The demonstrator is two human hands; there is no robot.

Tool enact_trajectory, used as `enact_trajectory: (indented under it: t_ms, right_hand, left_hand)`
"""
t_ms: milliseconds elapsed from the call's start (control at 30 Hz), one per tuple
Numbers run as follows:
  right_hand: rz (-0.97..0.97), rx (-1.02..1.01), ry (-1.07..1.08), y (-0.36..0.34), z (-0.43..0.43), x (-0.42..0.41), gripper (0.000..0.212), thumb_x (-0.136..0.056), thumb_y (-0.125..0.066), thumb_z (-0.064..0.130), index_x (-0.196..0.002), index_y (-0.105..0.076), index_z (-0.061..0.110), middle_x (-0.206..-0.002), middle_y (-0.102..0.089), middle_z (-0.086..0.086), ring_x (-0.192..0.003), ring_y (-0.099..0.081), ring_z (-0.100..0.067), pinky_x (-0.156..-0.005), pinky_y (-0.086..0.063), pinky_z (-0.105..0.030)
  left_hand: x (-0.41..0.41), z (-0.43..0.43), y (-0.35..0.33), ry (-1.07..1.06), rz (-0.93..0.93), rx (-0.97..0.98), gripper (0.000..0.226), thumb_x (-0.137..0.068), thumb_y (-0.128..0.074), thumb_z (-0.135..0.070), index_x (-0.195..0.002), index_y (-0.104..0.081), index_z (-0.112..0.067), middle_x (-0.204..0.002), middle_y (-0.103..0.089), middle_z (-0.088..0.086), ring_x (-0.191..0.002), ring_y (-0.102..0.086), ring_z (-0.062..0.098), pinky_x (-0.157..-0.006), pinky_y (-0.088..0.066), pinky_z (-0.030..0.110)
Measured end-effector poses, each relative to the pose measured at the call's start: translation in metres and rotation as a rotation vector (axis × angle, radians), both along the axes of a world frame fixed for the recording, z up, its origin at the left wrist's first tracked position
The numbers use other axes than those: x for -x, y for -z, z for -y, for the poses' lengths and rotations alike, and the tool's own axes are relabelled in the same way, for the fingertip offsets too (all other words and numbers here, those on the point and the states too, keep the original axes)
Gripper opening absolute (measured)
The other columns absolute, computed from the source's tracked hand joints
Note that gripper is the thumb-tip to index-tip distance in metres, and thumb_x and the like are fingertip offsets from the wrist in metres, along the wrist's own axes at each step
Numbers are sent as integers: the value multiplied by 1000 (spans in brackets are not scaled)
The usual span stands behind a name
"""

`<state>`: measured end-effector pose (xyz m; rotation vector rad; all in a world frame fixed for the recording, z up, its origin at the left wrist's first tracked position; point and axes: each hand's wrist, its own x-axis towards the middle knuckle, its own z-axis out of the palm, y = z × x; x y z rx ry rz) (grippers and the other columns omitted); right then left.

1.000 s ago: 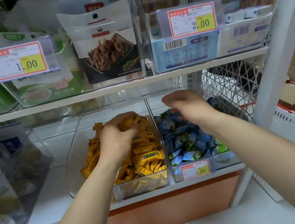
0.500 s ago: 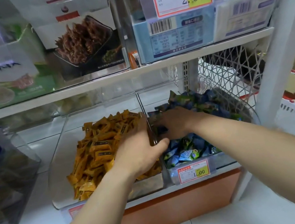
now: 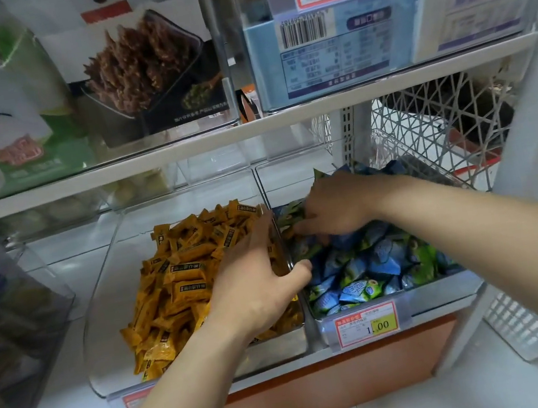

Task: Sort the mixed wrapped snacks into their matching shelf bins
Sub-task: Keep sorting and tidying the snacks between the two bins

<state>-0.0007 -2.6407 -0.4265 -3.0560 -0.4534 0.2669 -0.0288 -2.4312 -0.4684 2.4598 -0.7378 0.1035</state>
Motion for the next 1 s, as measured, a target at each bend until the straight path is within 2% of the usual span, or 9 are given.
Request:
enact_trajectory:
  t_ms: [67,200,267,433,533,633,833,933,1000]
  right_hand:
    - [134,-123,8,9,-10,-17,52,-97,-49,52,-57,-55,19,-57,-51,3,-56,-50,-14,-55,-31,-30]
    - [2,-198,56,31,-17,-43,13,-93,-63,36,-93,-71,26,-94,-68,5,-80,-56,-12,-60,-37,-24]
    - [-66,-118,42,37,-16,-50,19,-90,-66,36,-108,-70,29,-96,-65,10,-79,-54,-9,-63,-39,-25]
    - [-248,-64,58,38,-8,-62,25,-84,-71,25,-105,-61,32,-94,-59,10,-87,-57,-14,-77,-44,-32]
    - [-298,-75,76,34,-7,-65,45,-81,-75,30,-123,-59,28,-106,-56,10,-97,-56,-16,-91,-48,-37]
    - [-357,-36,76,36,-11,-66,47,-82,-73,37,-126,-59,27,-111,-58,7,-102,-56,-17,-97,-48,-40]
    - [-394,-94,111,43,-22,-65,48,-92,-53,49,-133,-60,24,-138,-57,1,-119,-56,-21,-106,-42,-44]
    - [-398,-129,126,44,-23,-65,44,-94,-55,43,-132,-61,21,-136,-58,-2,-118,-57,-21,-106,-43,-44]
    - [-405,-143,141,40,-19,-65,38,-91,-62,39,-125,-65,21,-126,-63,-1,-110,-60,-19,-96,-48,-38]
  left_hand:
    - [0,1,0,9,3,28,72,-69,-52,-68,-135,-32,-46,-120,-60,-19,-107,-58,12,-80,-52,28]
    - [2,1,-2,24,17,56,64,-70,-56,-63,-128,-30,-52,-115,-56,-26,-104,-56,7,-72,-42,15]
    - [2,1,-2,22,19,60,67,-70,-55,-64,-130,-29,-51,-121,-59,-20,-107,-57,9,-77,-45,22]
    - [1,0,-1,14,19,41,74,-70,-53,-68,-135,-26,-48,-127,-59,-15,-111,-57,14,-85,-50,30]
    - [0,0,0,6,6,29,81,-69,-53,-70,-141,-26,-45,-131,-57,-15,-116,-56,15,-90,-52,34]
    - [-1,0,0,10,-6,12,88,-67,-50,-72,-146,-25,-42,-137,-55,-13,-120,-54,17,-93,-51,36]
    - [0,1,-1,-3,-2,17,86,-66,-50,-72,-142,-26,-42,-131,-58,-13,-114,-56,16,-86,-49,28]
    - [1,1,0,-3,1,36,79,-66,-52,-72,-136,-26,-45,-127,-59,-14,-110,-57,13,-78,-43,20]
    - [1,0,0,-2,-2,55,74,-66,-54,-71,-130,-26,-49,-124,-59,-15,-108,-56,12,-73,-38,15]
